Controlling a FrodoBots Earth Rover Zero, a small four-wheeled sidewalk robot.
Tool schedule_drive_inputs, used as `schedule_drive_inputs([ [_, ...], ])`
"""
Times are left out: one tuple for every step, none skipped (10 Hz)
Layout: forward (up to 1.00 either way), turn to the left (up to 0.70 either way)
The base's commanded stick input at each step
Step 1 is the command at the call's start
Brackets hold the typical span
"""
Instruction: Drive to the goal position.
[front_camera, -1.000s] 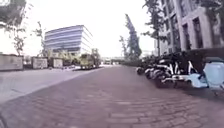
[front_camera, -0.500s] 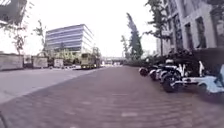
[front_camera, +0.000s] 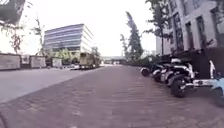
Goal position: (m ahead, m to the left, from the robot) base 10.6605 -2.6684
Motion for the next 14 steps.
schedule_drive_inputs([
  [0.70, 0.00],
  [0.70, 0.00],
  [0.70, 0.00],
  [0.70, 0.00],
  [0.70, 0.00],
  [0.70, 0.00],
  [0.70, 0.00],
  [0.70, 0.00],
  [0.70, 0.00],
  [0.70, 0.00],
  [0.70, 0.00],
  [0.70, 0.00],
  [0.70, 0.00],
  [0.70, 0.00],
])
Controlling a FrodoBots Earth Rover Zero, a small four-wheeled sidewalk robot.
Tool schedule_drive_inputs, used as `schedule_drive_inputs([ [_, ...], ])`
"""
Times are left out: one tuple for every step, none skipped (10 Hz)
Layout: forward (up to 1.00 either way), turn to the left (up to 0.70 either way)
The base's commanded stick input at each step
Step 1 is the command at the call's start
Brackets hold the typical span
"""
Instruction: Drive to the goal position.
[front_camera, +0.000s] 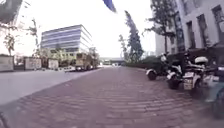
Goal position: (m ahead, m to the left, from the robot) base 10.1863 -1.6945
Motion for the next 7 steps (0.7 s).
schedule_drive_inputs([
  [0.70, 0.00],
  [0.70, 0.00],
  [0.70, 0.00],
  [0.70, 0.00],
  [0.70, 0.00],
  [0.70, 0.00],
  [0.70, 0.00],
])
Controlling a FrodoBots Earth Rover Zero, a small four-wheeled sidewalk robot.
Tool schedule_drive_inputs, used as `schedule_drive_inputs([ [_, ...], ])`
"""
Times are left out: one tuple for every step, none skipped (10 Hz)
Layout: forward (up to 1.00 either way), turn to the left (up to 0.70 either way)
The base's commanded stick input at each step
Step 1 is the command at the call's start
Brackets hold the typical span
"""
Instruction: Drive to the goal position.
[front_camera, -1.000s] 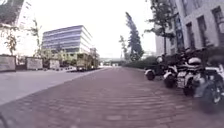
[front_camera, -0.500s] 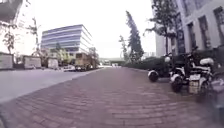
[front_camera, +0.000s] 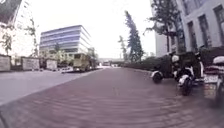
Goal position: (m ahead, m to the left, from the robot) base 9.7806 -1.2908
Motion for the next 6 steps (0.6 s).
schedule_drive_inputs([
  [0.70, 0.00],
  [0.70, 0.00],
  [0.70, 0.00],
  [0.70, 0.00],
  [0.70, 0.00],
  [0.70, 0.00],
])
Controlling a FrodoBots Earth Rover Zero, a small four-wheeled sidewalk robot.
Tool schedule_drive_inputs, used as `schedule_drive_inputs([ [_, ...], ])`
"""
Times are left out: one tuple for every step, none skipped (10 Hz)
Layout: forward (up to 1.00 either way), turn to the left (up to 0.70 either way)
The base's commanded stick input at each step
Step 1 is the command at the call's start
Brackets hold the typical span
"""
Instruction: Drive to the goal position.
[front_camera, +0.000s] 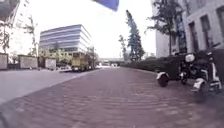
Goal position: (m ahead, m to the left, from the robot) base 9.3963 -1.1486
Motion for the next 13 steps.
schedule_drive_inputs([
  [0.70, 0.00],
  [0.70, 0.00],
  [0.70, 0.00],
  [0.70, 0.00],
  [0.70, 0.00],
  [0.70, 0.00],
  [0.70, 0.00],
  [0.70, 0.00],
  [0.70, 0.00],
  [0.70, 0.00],
  [0.70, 0.00],
  [0.70, 0.00],
  [0.70, 0.00],
])
